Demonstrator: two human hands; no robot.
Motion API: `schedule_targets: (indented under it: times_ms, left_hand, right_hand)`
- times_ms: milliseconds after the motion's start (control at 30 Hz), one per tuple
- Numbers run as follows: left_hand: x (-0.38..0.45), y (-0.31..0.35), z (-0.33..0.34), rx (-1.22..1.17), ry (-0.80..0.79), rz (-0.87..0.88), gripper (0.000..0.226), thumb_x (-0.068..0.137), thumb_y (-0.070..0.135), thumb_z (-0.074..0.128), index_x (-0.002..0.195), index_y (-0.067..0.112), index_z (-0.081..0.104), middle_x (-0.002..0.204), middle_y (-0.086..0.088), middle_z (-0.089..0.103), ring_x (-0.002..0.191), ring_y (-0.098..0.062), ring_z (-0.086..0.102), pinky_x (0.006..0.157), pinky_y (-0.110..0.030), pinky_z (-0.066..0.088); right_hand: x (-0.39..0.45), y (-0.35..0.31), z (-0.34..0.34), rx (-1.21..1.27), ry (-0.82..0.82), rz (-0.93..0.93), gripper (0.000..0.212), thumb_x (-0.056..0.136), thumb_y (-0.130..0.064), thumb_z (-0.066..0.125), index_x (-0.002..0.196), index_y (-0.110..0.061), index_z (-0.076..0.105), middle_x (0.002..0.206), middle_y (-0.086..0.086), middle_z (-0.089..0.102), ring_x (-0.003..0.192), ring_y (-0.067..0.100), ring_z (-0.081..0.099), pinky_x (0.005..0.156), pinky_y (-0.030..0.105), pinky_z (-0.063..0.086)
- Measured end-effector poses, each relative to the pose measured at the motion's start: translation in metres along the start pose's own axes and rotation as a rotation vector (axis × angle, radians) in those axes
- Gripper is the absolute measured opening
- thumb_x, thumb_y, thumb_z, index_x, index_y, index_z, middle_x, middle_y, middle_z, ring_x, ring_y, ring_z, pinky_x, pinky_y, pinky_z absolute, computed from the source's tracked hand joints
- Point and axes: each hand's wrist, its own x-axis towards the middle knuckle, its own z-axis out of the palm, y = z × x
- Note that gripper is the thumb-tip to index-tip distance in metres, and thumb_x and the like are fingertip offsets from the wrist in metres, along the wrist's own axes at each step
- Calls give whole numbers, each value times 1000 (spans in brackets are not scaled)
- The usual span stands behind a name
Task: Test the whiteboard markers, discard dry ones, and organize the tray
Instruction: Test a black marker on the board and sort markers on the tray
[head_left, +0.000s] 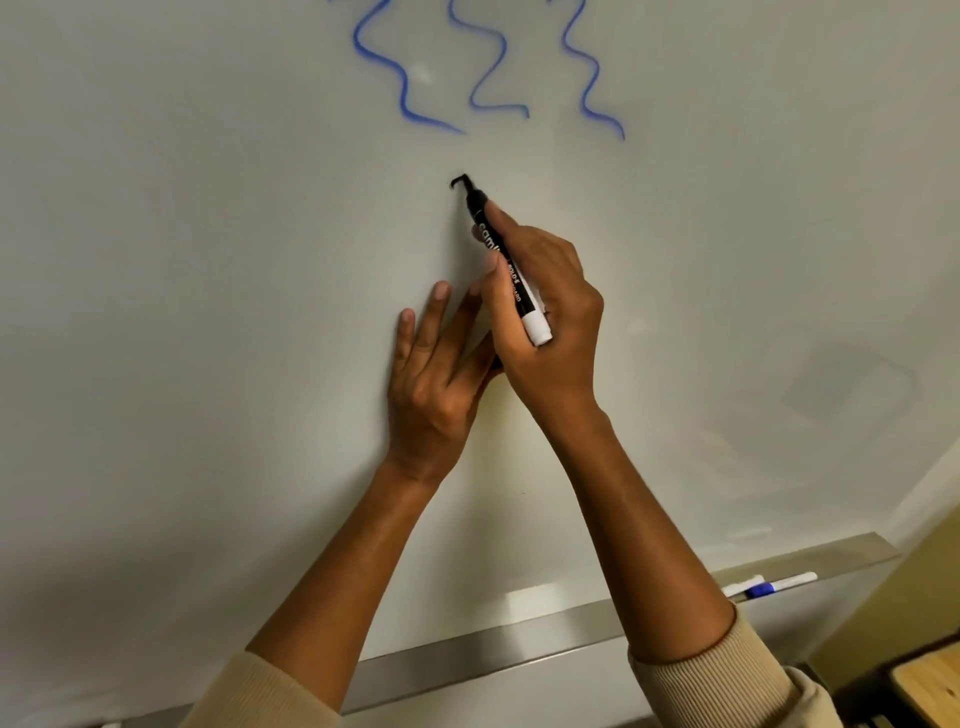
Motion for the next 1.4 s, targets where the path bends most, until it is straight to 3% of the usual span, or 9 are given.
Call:
schedule_targets:
  times_ms: [233, 333, 433, 633, 733, 833, 967, 1167, 1400]
  left_hand:
    - [0, 2, -1, 24, -20, -8, 50, 94, 24, 66, 139, 16, 47, 140, -12, 52, 137, -34, 41, 117, -49, 26]
    - [1, 3, -3, 26, -46, -13, 28, 93, 24, 67, 119, 14, 68, 139, -13, 54, 136, -35, 43, 116, -50, 28]
    - [1, 5, -9, -7, -100, -38, 21, 94, 23, 67, 110, 11, 73, 141, -14, 53, 137, -36, 41, 117, -51, 26]
    - [-1, 15, -27, -188, -255, -150, 23, 94, 23, 62, 109, 8, 70, 150, -16, 42, 145, -34, 28, 120, -51, 18]
    - [-9, 30, -41, -345, -255, -267, 25, 96, 21, 58, 110, 3, 68, 147, -15, 46, 145, -31, 30, 117, -51, 28]
    - [-27, 40, -53, -470, -213, -379, 23, 94, 12, 62, 113, -1, 67, 131, -13, 61, 132, -27, 48, 105, -45, 46]
    - [-56, 48, -65, -559, -286, -504, 29, 96, 23, 59, 113, 2, 68, 110, -5, 68, 108, -18, 61, 90, -40, 54]
    - [-101, 59, -77, -624, -490, -556, 26, 94, 24, 59, 113, 10, 68, 106, 5, 67, 101, -11, 63, 87, -35, 54]
    - [-128, 69, -97, -659, -822, -608, 16, 96, 19, 61, 109, 15, 68, 90, 6, 66, 83, -13, 63, 74, -30, 51]
  right_hand:
    - [-20, 10, -10, -25, -29, -3, 27, 94, -3, 61, 120, 2, 68, 115, 12, 72, 111, 22, 65, 95, 41, 52]
    - [-28, 11, -19, -1, 13, 82, 29, 95, -7, 59, 121, 1, 67, 118, 11, 71, 113, 21, 65, 96, 41, 53]
    - [-33, 9, -29, -13, -32, 120, 29, 95, -6, 60, 123, -1, 67, 119, 9, 71, 114, 19, 65, 96, 41, 53]
    - [-40, -6, -56, 276, 58, 508, 27, 101, -12, 57, 125, -5, 65, 118, 6, 72, 112, 17, 68, 100, 38, 53]
    - [-62, -12, -71, 452, 30, 631, 20, 101, -16, 56, 117, -10, 66, 111, 8, 73, 109, 27, 70, 103, 51, 50]
    - [-95, -12, -82, 563, -9, 715, 22, 99, -31, 55, 100, -18, 73, 89, 6, 74, 98, 39, 68, 103, 59, 47]
    - [-131, -13, -91, 607, -1, 873, 47, 91, -58, 56, 88, -16, 76, 73, 12, 69, 83, 34, 66, 93, 48, 51]
    - [-167, 5, -98, 578, -108, 1014, 50, 101, -41, 38, 85, -12, 76, 70, 19, 67, 84, 35, 67, 91, 44, 52]
    - [-196, 36, -101, 606, -226, 1291, 54, 105, -20, 36, 67, -7, 73, 59, 11, 59, 57, 18, 53, 73, 35, 47]
